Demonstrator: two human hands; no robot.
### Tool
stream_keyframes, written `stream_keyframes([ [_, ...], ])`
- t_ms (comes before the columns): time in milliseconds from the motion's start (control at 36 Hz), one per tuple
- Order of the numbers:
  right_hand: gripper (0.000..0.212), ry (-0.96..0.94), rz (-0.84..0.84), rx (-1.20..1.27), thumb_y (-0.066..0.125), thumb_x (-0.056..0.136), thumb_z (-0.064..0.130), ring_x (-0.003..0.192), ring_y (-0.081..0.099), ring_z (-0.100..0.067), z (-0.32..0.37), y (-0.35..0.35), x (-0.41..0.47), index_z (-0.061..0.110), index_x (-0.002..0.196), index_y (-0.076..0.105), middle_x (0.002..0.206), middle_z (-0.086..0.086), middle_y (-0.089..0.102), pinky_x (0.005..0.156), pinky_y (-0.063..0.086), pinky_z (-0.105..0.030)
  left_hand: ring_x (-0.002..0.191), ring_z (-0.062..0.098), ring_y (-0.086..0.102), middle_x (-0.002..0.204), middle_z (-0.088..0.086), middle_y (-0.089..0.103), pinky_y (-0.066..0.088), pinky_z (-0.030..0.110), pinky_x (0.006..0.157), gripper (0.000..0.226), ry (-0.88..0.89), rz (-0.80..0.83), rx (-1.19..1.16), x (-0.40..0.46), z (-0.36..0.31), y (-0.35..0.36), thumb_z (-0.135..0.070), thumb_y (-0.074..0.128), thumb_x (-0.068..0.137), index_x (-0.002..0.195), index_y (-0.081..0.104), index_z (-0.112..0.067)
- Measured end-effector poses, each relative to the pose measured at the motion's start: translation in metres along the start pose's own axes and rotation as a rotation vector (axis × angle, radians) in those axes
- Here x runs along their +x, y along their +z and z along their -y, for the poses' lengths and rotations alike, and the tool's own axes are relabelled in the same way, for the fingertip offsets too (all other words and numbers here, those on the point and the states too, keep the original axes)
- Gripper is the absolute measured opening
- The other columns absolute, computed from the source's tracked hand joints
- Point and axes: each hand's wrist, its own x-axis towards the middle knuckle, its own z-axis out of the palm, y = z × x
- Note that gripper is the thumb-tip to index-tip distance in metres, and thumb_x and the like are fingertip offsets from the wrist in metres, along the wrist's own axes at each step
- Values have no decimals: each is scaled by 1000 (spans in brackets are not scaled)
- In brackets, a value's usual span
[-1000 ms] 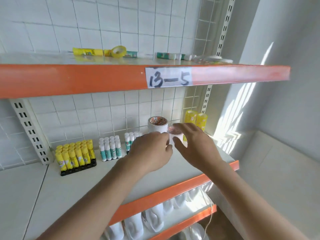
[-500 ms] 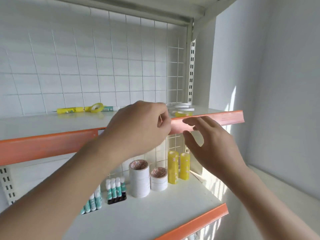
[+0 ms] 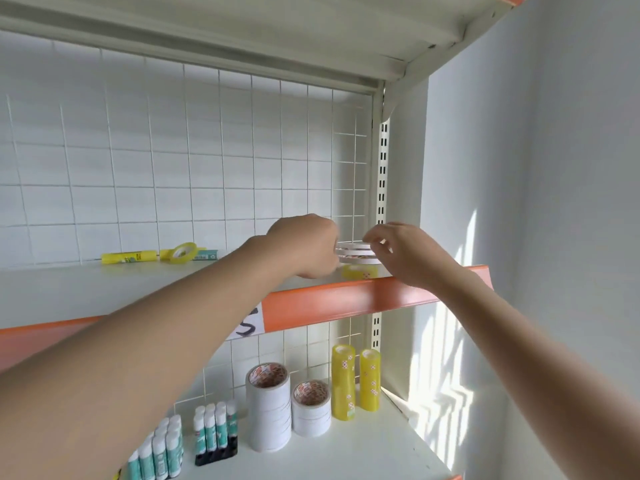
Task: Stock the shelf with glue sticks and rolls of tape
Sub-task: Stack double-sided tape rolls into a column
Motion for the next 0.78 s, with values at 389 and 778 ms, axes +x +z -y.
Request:
stream_keyframes([
  [389,26,33,350,-92,49,100,21,122,49,-24,-48,30,62,24,121,65,130,-6,54,101,39,-34,105,23,57,119,-1,58,44,30,77,31,72,177,-36,64,-13,30,-15,47,95,120,60,-28],
  [778,32,-13,520,-151,50,100,27,114,56,-24,-41,31,89,15,128,60,125,-3,62,93,42,-30,91,20,52,103,0,58,44,32,80,12,65,188,-231,86,3,54,-26,50,98,88,55,-27],
])
